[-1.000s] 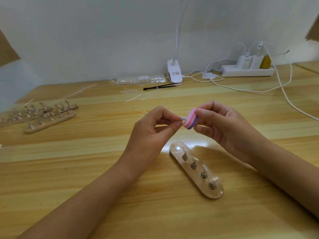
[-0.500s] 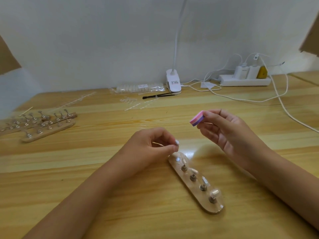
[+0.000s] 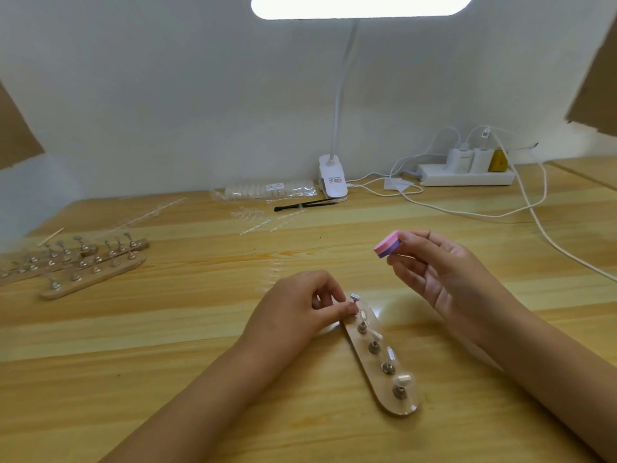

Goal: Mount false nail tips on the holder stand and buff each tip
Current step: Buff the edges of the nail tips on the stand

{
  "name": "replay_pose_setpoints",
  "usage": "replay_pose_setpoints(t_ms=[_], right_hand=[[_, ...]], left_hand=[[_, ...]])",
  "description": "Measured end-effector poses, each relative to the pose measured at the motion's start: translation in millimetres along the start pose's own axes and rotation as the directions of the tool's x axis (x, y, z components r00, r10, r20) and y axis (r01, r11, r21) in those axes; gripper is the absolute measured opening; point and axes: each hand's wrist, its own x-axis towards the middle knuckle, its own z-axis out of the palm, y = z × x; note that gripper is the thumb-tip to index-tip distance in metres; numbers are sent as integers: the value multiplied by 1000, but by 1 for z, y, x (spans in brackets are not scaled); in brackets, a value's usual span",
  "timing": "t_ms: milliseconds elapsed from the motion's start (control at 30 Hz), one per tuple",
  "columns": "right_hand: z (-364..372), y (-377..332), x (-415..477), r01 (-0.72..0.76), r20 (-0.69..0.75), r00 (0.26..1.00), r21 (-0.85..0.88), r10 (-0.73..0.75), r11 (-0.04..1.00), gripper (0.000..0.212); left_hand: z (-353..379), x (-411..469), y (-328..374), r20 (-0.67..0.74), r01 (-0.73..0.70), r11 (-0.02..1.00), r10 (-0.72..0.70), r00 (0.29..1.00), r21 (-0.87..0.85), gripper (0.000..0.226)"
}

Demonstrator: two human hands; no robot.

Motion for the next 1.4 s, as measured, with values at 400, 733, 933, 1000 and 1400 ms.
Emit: replay_pose_setpoints(t_ms=[400,733,933,1000,1400], right_hand=[[-2,-17,-3,37,-3,999,65,-37,997,33],[1,-14,-7,-14,88,996,16,12,1000,38],[2,-15,-6,-48,92,995,25,45,999,41],[1,-13,-6,-53,98,994,-5,54,999,40],[7,-1,-12,-30,250,964,-231,89,973,27]], left_hand=[[-6,-19,10,99,63,990,-51,994,-125,12],[7,-17,13,91,127,978,-113,989,-167,4],[-4,-21,23,-8,76,889,-89,996,-451,15],[-5,-23,23,-58,20,840,-60,997,-542,12],[-1,-19,19,-127,-104,850,44,991,-516,5]])
